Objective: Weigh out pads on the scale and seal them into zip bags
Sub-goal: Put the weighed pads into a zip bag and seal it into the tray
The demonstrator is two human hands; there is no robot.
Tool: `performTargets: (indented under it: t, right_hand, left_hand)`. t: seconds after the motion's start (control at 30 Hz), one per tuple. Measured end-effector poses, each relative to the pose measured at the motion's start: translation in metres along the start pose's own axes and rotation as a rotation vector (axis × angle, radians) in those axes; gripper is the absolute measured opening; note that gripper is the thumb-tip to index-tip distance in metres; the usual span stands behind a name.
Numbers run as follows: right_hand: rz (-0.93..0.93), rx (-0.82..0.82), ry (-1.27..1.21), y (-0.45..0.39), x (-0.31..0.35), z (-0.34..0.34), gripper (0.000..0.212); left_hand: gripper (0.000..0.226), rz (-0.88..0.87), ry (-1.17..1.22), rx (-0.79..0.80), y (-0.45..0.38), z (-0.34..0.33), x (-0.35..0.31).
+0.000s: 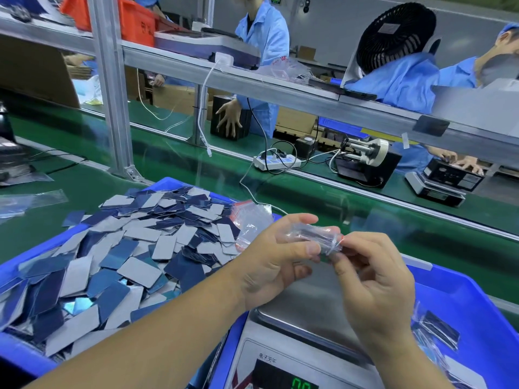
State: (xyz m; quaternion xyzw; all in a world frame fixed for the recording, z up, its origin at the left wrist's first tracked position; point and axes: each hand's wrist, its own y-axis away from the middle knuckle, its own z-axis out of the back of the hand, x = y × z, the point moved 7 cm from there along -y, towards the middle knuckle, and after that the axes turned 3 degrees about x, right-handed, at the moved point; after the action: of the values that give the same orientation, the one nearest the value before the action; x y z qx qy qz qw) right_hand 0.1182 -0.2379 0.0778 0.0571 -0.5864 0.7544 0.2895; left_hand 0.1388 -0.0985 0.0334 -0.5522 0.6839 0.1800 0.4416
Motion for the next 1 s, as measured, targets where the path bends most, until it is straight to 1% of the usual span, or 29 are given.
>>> performTargets:
  t: [0.07, 0.1, 0.17, 0.23, 0.33, 0.47, 0.57, 0.63, 0.7, 0.73, 0.83, 0.93, 1.0]
  right_hand:
    - [-0.111, 0.003, -0.067, 0.0, -0.008, -0.001, 0.013]
    - [-0.17, -0.002, -0.114, 0.0, -0.011, -0.002, 0.013]
    - [-0.259, -0.017, -0.203, 0.001, -0.016, -0.003, 0.019]
    - [-0.325, -0.012, -0.277, 0.002, -0.02, -0.005, 0.024]
    - [-0.443, -0.013, -0.402, 0.005, -0.029, -0.008, 0.023]
    - [-0.56, -0.008, -0.491, 0.009, -0.038, -0.015, 0.027]
    - [-0.612, 0.048, -0.512, 0.012, -0.041, -0.022, 0.026]
    - [-0.62, 0.091, -0.519, 0.012, -0.041, -0.023, 0.022]
    - [-0.617, 0.118, -0.54, 0.01, -0.039, -0.023, 0.012]
    - [-0.62, 0.124, -0.55, 0.01, -0.038, -0.022, 0.012]
    - [-0.681, 0.149, -0.592, 0.01, -0.04, -0.025, 0.02]
    - [-0.727, 0.228, -0.614, 0.012, -0.041, -0.029, 0.019]
    - [-0.735, 0.246, -0.607, 0.013, -0.042, -0.03, 0.018]
  left_hand:
    - [0.047, 0.012, -0.002, -0.001, 0.0, 0.001, 0.001]
    - [0.043, 0.022, -0.017, 0.003, 0.0, 0.001, 0.001]
    - [0.033, 0.052, -0.056, 0.008, 0.001, 0.0, 0.003]
    - [0.018, 0.079, -0.096, -0.01, 0.001, 0.0, 0.006]
    - [0.01, 0.097, -0.126, -0.083, -0.001, 0.004, 0.008]
    - [0.011, 0.102, -0.202, -0.183, -0.003, 0.012, 0.014]
    - [0.015, 0.083, -0.258, -0.212, -0.003, 0.014, 0.013]
    - [0.018, 0.076, -0.276, -0.202, -0.003, 0.014, 0.012]
    - [0.022, 0.087, -0.258, -0.163, -0.004, 0.012, 0.012]
    - [0.024, 0.096, -0.257, -0.139, -0.004, 0.011, 0.012]
    - [0.025, 0.121, -0.326, -0.094, -0.002, 0.009, 0.011]
    - [0.023, 0.12, -0.393, -0.126, -0.002, 0.015, 0.007]
    - [0.022, 0.133, -0.339, -0.149, -0.002, 0.018, 0.007]
